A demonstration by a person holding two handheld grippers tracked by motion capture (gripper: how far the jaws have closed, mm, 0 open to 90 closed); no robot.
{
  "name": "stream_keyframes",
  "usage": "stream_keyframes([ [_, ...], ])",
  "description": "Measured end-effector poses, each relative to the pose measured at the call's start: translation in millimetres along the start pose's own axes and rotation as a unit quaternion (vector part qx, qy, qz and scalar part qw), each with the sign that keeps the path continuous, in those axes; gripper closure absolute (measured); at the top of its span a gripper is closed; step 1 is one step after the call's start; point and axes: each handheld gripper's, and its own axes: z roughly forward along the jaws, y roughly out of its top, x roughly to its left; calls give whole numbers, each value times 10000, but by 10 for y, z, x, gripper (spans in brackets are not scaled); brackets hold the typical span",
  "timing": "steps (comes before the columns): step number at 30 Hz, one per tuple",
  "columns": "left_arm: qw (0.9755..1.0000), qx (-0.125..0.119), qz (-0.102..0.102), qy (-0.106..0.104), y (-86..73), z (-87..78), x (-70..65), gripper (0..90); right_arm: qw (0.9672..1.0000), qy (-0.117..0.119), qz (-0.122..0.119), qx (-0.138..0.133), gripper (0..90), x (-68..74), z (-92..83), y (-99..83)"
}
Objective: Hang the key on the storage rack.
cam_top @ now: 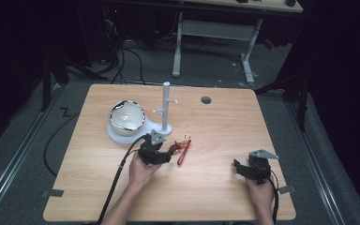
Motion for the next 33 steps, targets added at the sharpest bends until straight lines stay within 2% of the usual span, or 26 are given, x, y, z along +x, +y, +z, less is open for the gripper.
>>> stream_keyframes([
  [3,10000,43,87,-3,-1,67,-30,421,10000,1,0,0,312,0,0,0],
  [16,9994,261,132,-161,-36,319,-78,460,10000,0,0,0,312,0,0,0],
  [24,9992,337,146,-169,-52,399,-69,498,10000,-1,-1,0,312,0,0,0],
  [33,9991,370,169,-130,-26,416,-67,548,10000,-1,-2,0,312,1,0,0],
])
